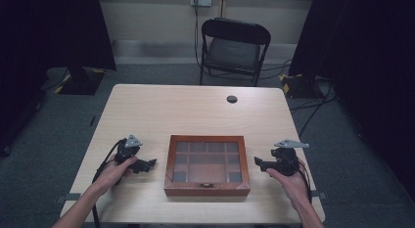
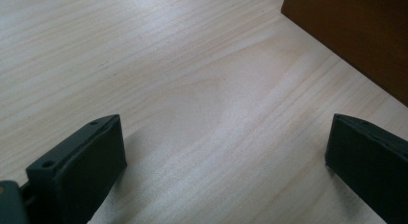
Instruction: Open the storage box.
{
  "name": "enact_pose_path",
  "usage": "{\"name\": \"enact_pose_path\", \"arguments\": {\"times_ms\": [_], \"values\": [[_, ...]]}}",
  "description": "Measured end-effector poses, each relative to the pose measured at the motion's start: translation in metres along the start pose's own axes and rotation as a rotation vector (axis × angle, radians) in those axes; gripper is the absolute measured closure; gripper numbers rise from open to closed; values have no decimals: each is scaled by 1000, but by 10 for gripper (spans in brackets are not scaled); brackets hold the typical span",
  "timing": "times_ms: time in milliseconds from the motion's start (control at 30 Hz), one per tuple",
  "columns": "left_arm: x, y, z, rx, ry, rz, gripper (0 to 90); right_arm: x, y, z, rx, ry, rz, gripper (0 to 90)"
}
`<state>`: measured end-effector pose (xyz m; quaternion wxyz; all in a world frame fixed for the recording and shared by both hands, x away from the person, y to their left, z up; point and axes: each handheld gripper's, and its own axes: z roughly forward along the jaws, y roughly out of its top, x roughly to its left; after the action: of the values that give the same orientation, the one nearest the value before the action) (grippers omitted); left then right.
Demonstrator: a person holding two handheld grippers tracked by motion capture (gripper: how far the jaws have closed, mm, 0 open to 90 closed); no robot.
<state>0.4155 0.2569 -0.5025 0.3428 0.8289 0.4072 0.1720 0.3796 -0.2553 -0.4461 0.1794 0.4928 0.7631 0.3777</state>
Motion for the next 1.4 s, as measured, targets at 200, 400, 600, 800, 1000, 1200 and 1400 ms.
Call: {"name": "enact_pose_path", "arguments": {"times_ms": [200,400,600,800,1000,1200,1400], "values": [[0,0,0,0,-1,1,0,11,13,-14,-32,101,-3,270],[0,0,0,0,-1,1,0,24,18,-17,-17,183,-33,341],[0,0,0,-1,-1,1,0,42,22,-17,-15,282,-81,405],[0,0,0,-1,-2,1,0,59,26,-14,-3,356,-125,447],[0,0,0,0,-1,1,0,74,32,-10,13,409,-153,475],[0,0,0,-1,-1,1,0,89,45,-8,31,449,-185,490],[0,0,0,-1,-1,1,0,108,56,0,48,487,-239,522]]}}
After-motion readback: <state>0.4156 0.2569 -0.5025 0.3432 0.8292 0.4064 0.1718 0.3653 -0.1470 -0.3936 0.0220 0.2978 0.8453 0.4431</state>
